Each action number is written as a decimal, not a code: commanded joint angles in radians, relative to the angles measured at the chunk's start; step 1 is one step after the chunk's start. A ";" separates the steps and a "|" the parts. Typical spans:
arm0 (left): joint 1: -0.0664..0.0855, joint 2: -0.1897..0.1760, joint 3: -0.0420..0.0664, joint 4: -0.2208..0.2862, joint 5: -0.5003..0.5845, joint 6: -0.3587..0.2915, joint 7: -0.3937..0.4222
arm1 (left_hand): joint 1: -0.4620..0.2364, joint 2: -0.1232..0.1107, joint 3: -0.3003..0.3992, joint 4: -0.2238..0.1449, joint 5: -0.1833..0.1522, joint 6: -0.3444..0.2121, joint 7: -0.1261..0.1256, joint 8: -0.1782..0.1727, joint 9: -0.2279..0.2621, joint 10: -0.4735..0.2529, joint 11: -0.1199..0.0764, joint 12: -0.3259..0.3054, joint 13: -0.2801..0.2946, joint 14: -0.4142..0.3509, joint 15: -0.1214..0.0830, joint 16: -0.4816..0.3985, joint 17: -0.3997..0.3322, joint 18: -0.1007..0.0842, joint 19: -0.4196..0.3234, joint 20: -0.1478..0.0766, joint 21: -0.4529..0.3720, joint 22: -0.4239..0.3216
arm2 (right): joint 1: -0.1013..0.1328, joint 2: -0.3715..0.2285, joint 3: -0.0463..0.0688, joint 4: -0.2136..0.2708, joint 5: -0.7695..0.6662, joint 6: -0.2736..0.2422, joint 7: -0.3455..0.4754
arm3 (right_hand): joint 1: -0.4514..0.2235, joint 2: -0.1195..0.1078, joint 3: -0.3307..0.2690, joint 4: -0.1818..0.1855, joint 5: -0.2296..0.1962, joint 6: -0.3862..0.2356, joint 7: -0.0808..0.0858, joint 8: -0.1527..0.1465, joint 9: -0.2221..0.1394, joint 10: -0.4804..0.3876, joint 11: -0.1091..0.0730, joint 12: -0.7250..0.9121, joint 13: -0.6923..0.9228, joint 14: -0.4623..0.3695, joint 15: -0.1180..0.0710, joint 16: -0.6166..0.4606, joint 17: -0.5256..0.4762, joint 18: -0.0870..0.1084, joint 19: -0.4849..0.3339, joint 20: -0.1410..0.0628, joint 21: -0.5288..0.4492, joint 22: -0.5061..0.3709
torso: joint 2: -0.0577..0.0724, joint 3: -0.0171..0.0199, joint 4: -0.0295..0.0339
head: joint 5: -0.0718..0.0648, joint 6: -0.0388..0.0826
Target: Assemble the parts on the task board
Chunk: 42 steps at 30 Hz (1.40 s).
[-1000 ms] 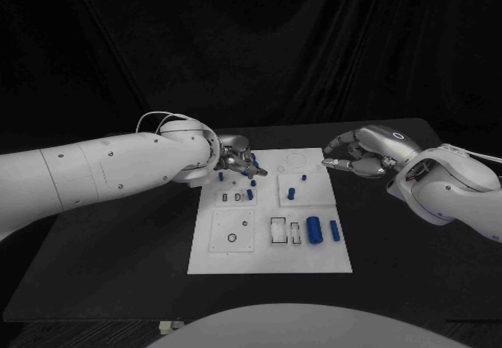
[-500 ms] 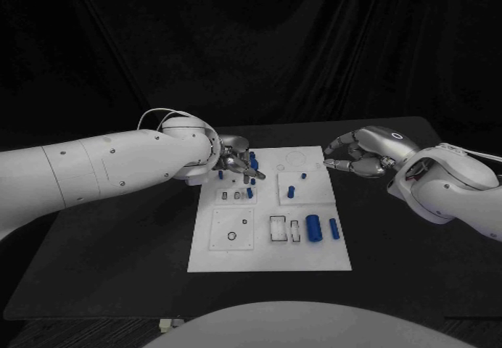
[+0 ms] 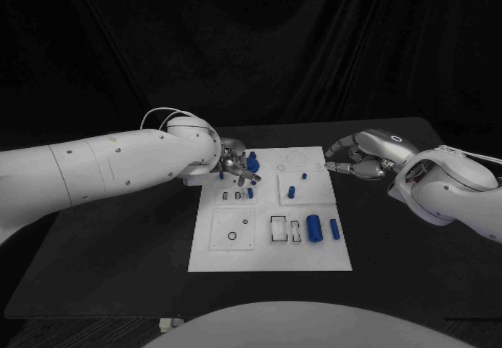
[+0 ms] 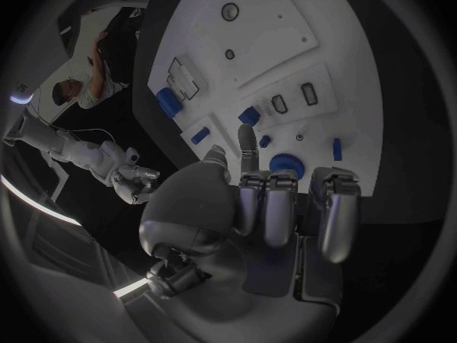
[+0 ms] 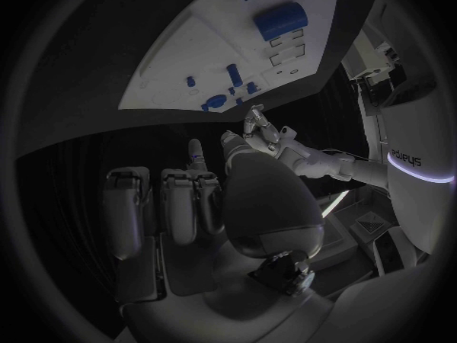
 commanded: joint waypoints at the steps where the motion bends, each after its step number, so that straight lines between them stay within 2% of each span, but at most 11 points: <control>1: -0.003 0.009 0.001 -0.010 -0.001 0.058 -0.058 | 0.000 0.004 0.015 -0.003 0.009 -0.028 0.006 -0.019 0.014 0.105 -0.005 0.003 0.263 0.105 -0.002 0.003 0.263 0.000 0.083 -0.008 -0.008 0.247 | -0.003 0.002 0.001 -0.002 0.005 0.009 -0.016 | 0.012 0.000 0.001 -0.005 0.006 -0.008 0.002 -0.004 -0.002 0.105 0.003 0.003 0.263 0.102 0.005 -0.001 0.251 -0.012 0.097 0.006 0.000 0.258 | 0.000 -0.0003 0.0006 | 0.001 0.000; 2: -0.004 0.011 0.001 -0.012 -0.001 0.062 -0.059 | 0.000 0.004 0.015 -0.003 0.009 -0.028 0.006 -0.019 0.014 0.105 -0.005 0.003 0.263 0.105 -0.002 0.003 0.263 0.000 0.083 -0.008 -0.008 0.247 | -0.003 0.002 0.001 -0.002 0.005 0.009 -0.016 | 0.012 0.000 0.001 -0.005 0.006 -0.008 0.002 -0.004 -0.002 0.105 0.003 0.003 0.263 0.102 0.005 -0.001 0.251 -0.012 0.097 0.006 0.000 0.258 | -0.001 -0.0005 0.0006 | 0.002 0.000; 5: -0.007 0.015 0.001 -0.020 -0.001 0.070 -0.060 | -0.002 0.002 0.028 -0.003 -0.004 -0.050 0.022 -0.078 -0.005 0.105 0.007 0.003 0.263 0.105 0.008 0.003 0.263 0.003 0.073 0.001 -0.015 0.239 | -0.004 0.003 0.001 -0.003 0.005 0.009 -0.015 | 0.014 0.001 0.002 -0.005 0.011 -0.007 0.002 -0.004 -0.002 0.105 0.003 0.003 0.263 0.102 0.005 0.000 0.252 -0.012 0.096 0.005 0.000 0.258 | -0.001 -0.0009 -0.0001 | 0.002 0.000; 7: -0.010 0.019 0.001 -0.026 -0.001 0.074 -0.060 | -0.004 0.002 0.029 -0.002 -0.008 -0.047 0.023 -0.085 -0.008 0.105 0.009 0.003 0.263 0.105 0.010 0.003 0.263 0.003 0.073 0.002 -0.015 0.239 | -0.004 0.004 0.001 -0.003 0.005 0.009 -0.015 | 0.014 0.001 0.002 -0.005 0.011 -0.007 0.002 -0.004 -0.002 0.105 0.003 0.003 0.263 0.102 0.005 0.000 0.252 -0.012 0.096 0.005 0.000 0.258 | -0.001 -0.0012 -0.0001 | 0.002 0.000; 17: -0.020 0.037 0.001 -0.049 -0.001 0.083 -0.047 | -0.007 0.005 0.035 0.000 -0.006 -0.042 0.025 -0.100 -0.015 0.105 0.011 0.003 0.263 0.105 0.013 0.003 0.263 0.004 0.070 0.004 -0.017 0.236 | -0.004 0.003 0.001 -0.003 0.005 0.005 -0.016 | 0.016 0.001 0.003 -0.005 0.018 -0.006 0.002 -0.004 -0.002 0.105 0.003 0.003 0.263 0.102 0.005 -0.001 0.250 -0.011 0.096 0.005 -0.001 0.257 | -0.002 -0.0003 -0.0001 | 0.003 0.000; 25: -0.030 0.048 0.001 -0.067 -0.001 0.083 -0.034 | -0.008 0.006 0.037 0.000 -0.004 -0.039 0.025 -0.106 -0.017 0.105 0.012 0.003 0.263 0.105 0.014 0.003 0.263 0.005 0.067 0.005 -0.019 0.234 | -0.004 0.005 0.001 -0.003 0.005 0.005 -0.016 | 0.018 0.001 0.004 -0.006 0.024 -0.004 0.003 -0.004 -0.003 0.105 0.003 0.003 0.263 0.102 0.005 -0.001 0.249 -0.011 0.095 0.005 -0.002 0.257 | -0.002 -0.0012 -0.0003 | 0.001 0.000; 42: -0.036 0.068 0.001 -0.086 -0.001 0.095 -0.019 | -0.017 0.005 0.039 0.003 -0.009 -0.031 0.027 -0.120 -0.022 0.105 0.014 0.003 0.263 0.105 0.016 0.003 0.263 0.007 0.061 0.008 -0.023 0.229 | -0.009 0.009 0.001 -0.009 0.005 0.009 -0.019 | 0.019 0.001 0.005 -0.006 0.029 -0.003 0.004 -0.003 -0.003 0.105 0.004 0.003 0.263 0.101 0.005 -0.003 0.246 -0.010 0.094 0.005 -0.005 0.256 | -0.003 -0.0014 0.0004 | -0.005 0.000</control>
